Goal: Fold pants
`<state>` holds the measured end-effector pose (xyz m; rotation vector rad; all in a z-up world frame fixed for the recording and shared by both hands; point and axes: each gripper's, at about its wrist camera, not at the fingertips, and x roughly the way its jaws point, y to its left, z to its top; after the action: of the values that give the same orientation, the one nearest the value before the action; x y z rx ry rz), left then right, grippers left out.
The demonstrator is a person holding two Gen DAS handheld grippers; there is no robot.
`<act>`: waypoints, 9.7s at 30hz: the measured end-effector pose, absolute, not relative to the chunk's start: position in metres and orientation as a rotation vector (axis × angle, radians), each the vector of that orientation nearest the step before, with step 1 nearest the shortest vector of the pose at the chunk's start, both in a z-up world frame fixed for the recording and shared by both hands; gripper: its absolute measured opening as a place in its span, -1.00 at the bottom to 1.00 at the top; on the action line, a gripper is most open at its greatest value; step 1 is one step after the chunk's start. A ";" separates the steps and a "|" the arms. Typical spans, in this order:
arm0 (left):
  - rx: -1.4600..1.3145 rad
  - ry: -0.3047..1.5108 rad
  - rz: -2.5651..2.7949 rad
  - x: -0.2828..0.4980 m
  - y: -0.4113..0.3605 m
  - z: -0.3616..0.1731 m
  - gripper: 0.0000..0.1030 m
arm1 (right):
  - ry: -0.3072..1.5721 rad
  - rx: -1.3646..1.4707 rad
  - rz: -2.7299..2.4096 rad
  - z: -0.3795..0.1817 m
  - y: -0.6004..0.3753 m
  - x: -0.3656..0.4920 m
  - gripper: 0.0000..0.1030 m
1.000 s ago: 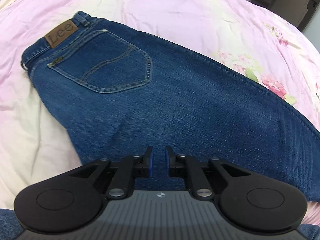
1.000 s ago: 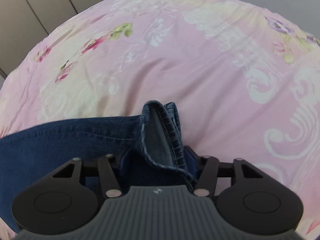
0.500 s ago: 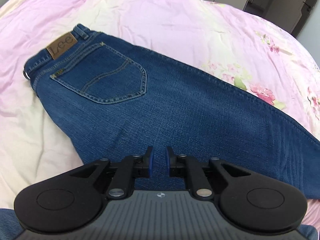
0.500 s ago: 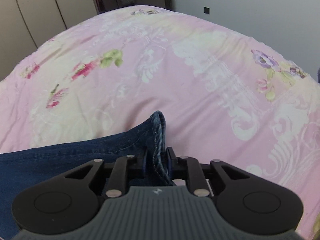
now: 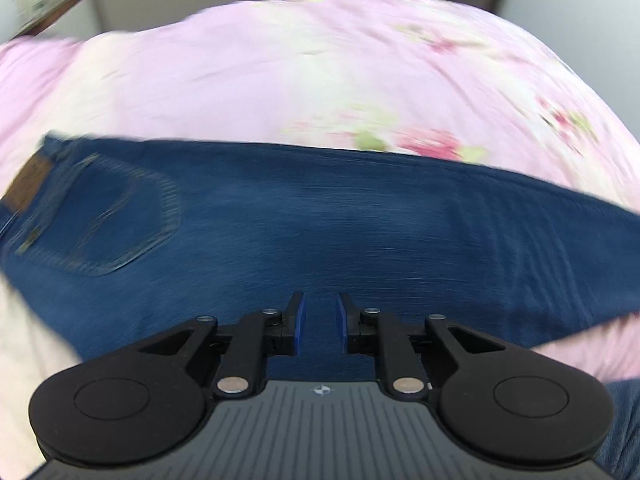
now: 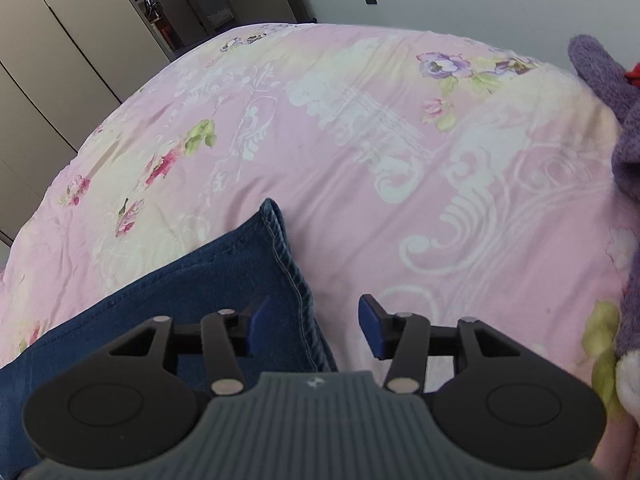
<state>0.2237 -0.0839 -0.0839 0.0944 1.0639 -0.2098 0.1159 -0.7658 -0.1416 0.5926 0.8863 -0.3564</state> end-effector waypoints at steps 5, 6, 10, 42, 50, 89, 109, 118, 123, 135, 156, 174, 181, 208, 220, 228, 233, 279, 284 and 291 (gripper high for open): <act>0.197 1.054 -0.369 0.235 -0.134 -0.102 -0.53 | 0.933 0.679 -0.330 -0.161 -0.766 0.100 -0.11; 0.224 1.058 -0.408 0.238 -0.145 -0.107 -0.48 | 0.940 0.686 -0.325 -0.165 -0.764 0.099 -0.11; 0.393 1.064 -0.514 0.245 -0.191 -0.126 -0.45 | 0.962 0.638 -0.304 -0.175 -0.760 0.109 -0.11; 0.316 1.008 -0.453 0.322 -0.279 -0.152 -0.75 | 0.972 0.584 -0.302 -0.179 -0.770 0.214 -0.18; 0.320 0.997 -0.577 0.276 -0.269 -0.139 -0.73 | 1.074 0.697 -0.212 -0.201 -0.780 0.162 -0.08; -0.208 0.888 -0.239 0.171 0.071 -0.085 -0.56 | 0.967 0.447 0.325 -0.007 -0.264 0.300 -0.79; -0.287 0.904 -0.282 0.164 0.058 -0.123 -0.41 | 0.926 0.144 0.306 -0.112 -0.200 0.206 -0.29; -0.249 0.921 -0.280 0.174 0.033 -0.126 -0.40 | 1.064 0.010 0.112 -0.162 -0.224 0.274 0.13; -0.242 0.915 -0.311 0.173 0.025 -0.124 -0.40 | 1.052 0.062 0.080 -0.160 -0.242 0.269 -0.80; -0.426 0.861 -0.283 0.162 0.050 -0.114 -0.41 | 0.896 0.347 0.432 -0.062 -0.209 0.230 -1.00; -0.476 0.899 -0.266 0.170 0.060 -0.126 -0.18 | 0.971 0.358 0.372 -0.130 -0.183 0.227 -0.52; -0.451 0.919 -0.265 0.186 0.062 -0.139 -0.18 | 1.006 0.007 0.299 -0.175 -0.110 0.263 -0.75; -0.477 0.906 -0.266 0.186 0.065 -0.139 -0.18 | 0.956 0.168 0.382 -0.150 -0.129 0.251 -0.93; -0.221 0.974 -0.291 0.211 -0.009 -0.162 0.46 | 0.814 0.420 0.205 -0.127 -0.293 0.168 -0.18; -0.003 0.897 -0.196 0.203 -0.047 -0.173 -0.10 | 0.863 0.524 0.209 -0.159 -0.302 0.193 -0.18; 0.053 0.904 -0.132 0.204 -0.081 -0.159 -0.86 | 0.838 0.543 0.195 -0.159 -0.304 0.191 -0.19; -0.026 0.821 -0.197 0.195 -0.075 -0.106 -0.87 | 0.809 0.563 0.168 -0.147 -0.312 0.178 -0.18; 0.314 0.681 -0.069 0.295 0.141 -0.038 -0.85 | 0.752 0.221 0.326 -0.153 -0.237 0.218 -0.59; 0.283 0.711 0.002 0.330 0.165 -0.048 -0.86 | 0.725 0.209 0.320 -0.149 -0.228 0.245 -0.59; 0.227 0.857 0.044 0.357 0.193 -0.128 -0.83 | 0.748 0.163 0.254 -0.162 -0.220 0.290 -0.60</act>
<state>0.3567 0.1935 -0.1280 0.2273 0.8572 0.0443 0.2904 -0.2196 -0.1623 0.1630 0.7481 0.2541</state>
